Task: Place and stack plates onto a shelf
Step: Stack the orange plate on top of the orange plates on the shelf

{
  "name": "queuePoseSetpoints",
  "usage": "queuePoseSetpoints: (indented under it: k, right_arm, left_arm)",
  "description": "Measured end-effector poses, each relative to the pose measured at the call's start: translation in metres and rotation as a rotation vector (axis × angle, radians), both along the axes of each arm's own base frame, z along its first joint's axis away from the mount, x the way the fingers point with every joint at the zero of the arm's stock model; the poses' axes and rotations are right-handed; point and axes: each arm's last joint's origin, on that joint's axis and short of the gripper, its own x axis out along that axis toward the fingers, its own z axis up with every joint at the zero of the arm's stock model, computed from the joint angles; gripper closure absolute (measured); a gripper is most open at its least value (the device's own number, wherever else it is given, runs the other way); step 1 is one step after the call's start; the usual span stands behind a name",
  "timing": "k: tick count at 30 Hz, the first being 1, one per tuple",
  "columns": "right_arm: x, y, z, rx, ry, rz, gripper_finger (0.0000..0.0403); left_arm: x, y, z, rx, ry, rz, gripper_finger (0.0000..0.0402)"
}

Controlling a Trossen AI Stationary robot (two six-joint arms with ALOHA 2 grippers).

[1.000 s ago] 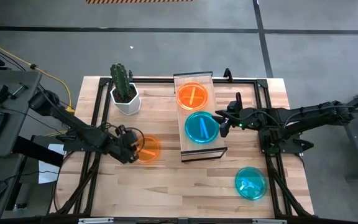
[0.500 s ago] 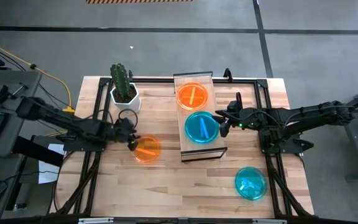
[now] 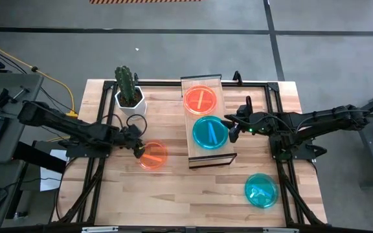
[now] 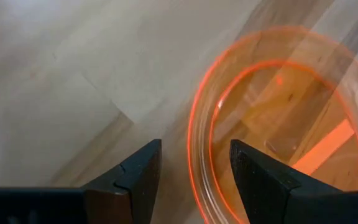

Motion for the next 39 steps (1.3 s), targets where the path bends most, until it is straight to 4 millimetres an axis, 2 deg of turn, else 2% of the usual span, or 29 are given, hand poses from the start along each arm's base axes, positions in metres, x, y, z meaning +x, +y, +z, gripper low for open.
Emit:
queuePoseSetpoints:
  k: [7,12,16,22,28,39]
  right_arm:
    - [0.000,0.000,0.000,0.001,0.000,0.002,0.0265]
    - [0.000,0.000,0.000,0.001,0.000,0.002,0.0265]
    - [0.000,0.000,0.000,0.001,0.000,0.002,0.0265]
    - [0.000,0.000,0.000,0.001,0.000,0.002,0.0265]
    - [0.000,0.000,0.000,0.001,0.000,0.002,0.0265]
    - [0.000,0.000,0.000,0.001,0.000,0.002,0.0265]
  left_arm:
    - [0.007,-0.002,-0.005,-0.031,0.006,-0.023,0.0223]
    - [0.007,-0.003,-0.005,-0.068,0.004,-0.046,0.0246]
    - [0.007,-0.004,-0.005,-0.087,0.012,-0.066,0.0292]
    - [0.007,-0.006,-0.004,-0.114,0.013,-0.120,0.0391]
    - [0.006,-0.006,0.004,-0.117,-0.035,-0.136,0.0399]
    - [0.009,-0.007,0.048,-0.150,-0.156,-0.173,0.0401]
